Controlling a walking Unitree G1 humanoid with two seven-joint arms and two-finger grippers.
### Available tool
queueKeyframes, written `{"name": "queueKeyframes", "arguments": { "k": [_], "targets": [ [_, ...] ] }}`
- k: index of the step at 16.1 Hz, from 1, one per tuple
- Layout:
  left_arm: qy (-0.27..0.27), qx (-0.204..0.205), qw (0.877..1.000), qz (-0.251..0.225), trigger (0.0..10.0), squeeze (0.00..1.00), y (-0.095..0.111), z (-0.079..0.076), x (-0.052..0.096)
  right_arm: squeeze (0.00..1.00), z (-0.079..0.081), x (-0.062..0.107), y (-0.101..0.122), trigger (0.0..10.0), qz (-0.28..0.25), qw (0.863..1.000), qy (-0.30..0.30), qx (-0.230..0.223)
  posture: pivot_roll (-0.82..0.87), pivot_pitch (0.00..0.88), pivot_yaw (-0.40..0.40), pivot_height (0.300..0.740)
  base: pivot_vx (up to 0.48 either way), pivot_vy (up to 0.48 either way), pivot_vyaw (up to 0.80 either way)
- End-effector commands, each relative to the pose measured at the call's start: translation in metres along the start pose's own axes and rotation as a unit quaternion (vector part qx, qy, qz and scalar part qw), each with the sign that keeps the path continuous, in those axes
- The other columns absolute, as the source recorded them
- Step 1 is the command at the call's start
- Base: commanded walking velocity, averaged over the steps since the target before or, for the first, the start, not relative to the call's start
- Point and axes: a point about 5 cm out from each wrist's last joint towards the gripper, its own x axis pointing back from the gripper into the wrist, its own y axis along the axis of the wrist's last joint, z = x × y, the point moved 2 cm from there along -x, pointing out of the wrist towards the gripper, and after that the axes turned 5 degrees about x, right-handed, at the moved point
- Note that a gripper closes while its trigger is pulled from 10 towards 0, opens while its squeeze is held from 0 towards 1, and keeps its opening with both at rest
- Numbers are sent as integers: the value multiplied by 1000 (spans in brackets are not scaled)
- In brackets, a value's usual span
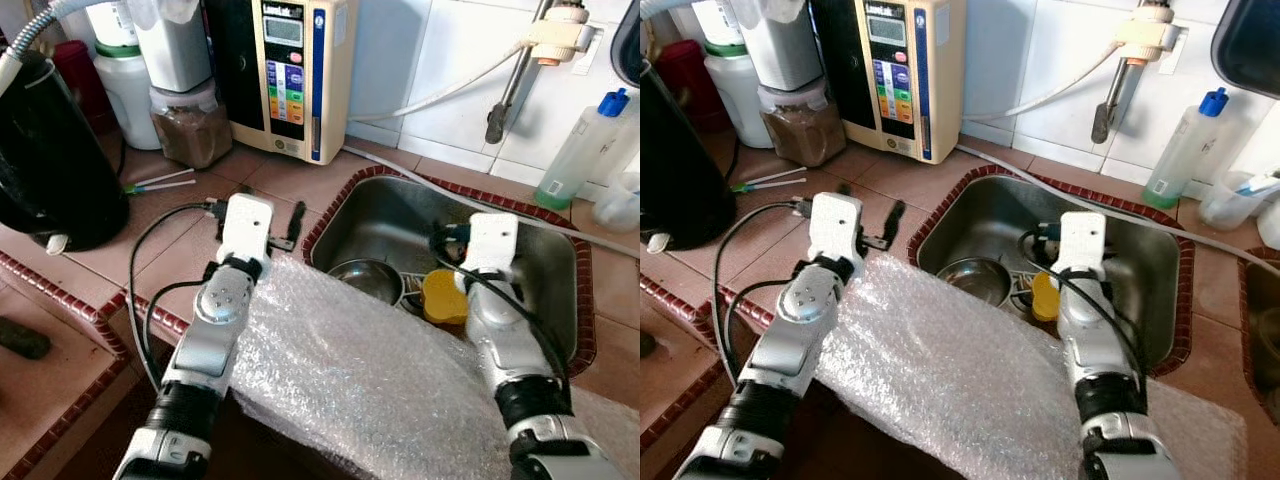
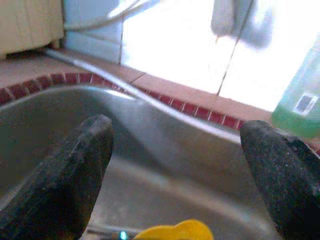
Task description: Kitchen organization
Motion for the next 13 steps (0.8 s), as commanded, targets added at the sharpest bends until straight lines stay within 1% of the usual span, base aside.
{"name": "queueKeyframes", "arguments": {
  "k": [1,3,5,6,7,8,10,11,12,13],
  "targets": [
    [35,-26,999,8,10000,1000,-1,5,6,1000,-6,3,8,10000,-23,1000,4,6,46,0,-9,740,0,0,0],
    [68,-19,998,-2,10000,1000,3,17,12,1000,-9,10,13,10000,-38,999,9,8,45,0,-10,740,0,0,0],
    [93,-15,996,3,10000,1000,3,27,17,1000,-11,15,15,10000,-43,999,13,5,40,0,-12,740,0,0,0],
    [93,-18,995,13,10000,0,2,29,20,1000,-14,20,18,10000,-47,999,15,7,36,0,-12,740,0,0,0],
    [92,-28,995,23,10000,0,0,29,23,1000,-16,24,21,10000,-51,998,15,11,36,0,-12,740,0,0,0],
    [74,-28,996,35,10000,0,-1,25,28,1000,-20,28,23,10000,-53,998,16,8,34,0,-13,740,0,0,0],
    [53,-28,997,39,10000,0,-2,22,30,1000,-21,30,24,10000,-54,998,20,5,32,0,-12,740,0,0,0],
    [21,7,998,51,10000,0,-7,19,36,1000,-22,33,24,10000,-51,998,23,3,25,0,-7,740,0,0,0],
    [11,17,998,56,10000,0,-10,18,39,1000,-22,35,23,10000,-47,999,25,1,23,0,-5,740,0,0,0],
    [12,16,998,54,10000,0,-9,18,39,894,-22,36,21,10000,-39,999,26,-2,23,0,-4,740,0,0,0]
  ]
}}
